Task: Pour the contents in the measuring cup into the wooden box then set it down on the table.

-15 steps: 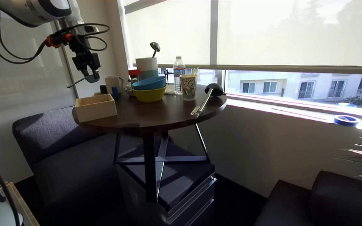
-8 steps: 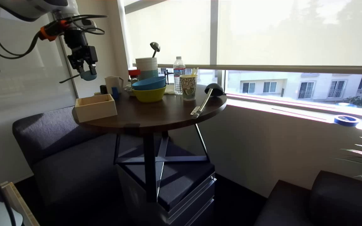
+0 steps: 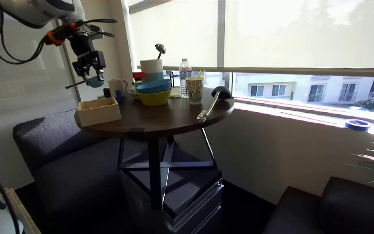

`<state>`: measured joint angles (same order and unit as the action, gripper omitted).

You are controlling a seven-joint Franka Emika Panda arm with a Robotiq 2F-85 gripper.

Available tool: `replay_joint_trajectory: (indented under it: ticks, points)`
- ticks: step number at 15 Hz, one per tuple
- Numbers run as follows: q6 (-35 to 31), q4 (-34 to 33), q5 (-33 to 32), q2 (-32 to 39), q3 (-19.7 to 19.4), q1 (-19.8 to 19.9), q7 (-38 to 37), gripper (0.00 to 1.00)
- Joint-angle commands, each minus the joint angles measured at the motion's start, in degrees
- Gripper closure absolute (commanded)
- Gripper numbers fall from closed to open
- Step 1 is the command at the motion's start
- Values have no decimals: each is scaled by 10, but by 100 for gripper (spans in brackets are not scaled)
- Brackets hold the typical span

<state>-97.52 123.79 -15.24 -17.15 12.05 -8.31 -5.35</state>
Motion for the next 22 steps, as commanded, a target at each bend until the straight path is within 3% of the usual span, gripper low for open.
replay_joint_trajectory:
  ticks: [1,2,3,10,22]
  points:
    - [-3,0,0,0,-4,-2,-1,34]
    - [-5,0,0,0,-5,-2,-1,34]
    - [-5,0,0,0,-5,-2,-1,59]
    - [60,0,-74,31,23,-12,13,59]
    - [142,0,-198,79,60,-40,-46,59]
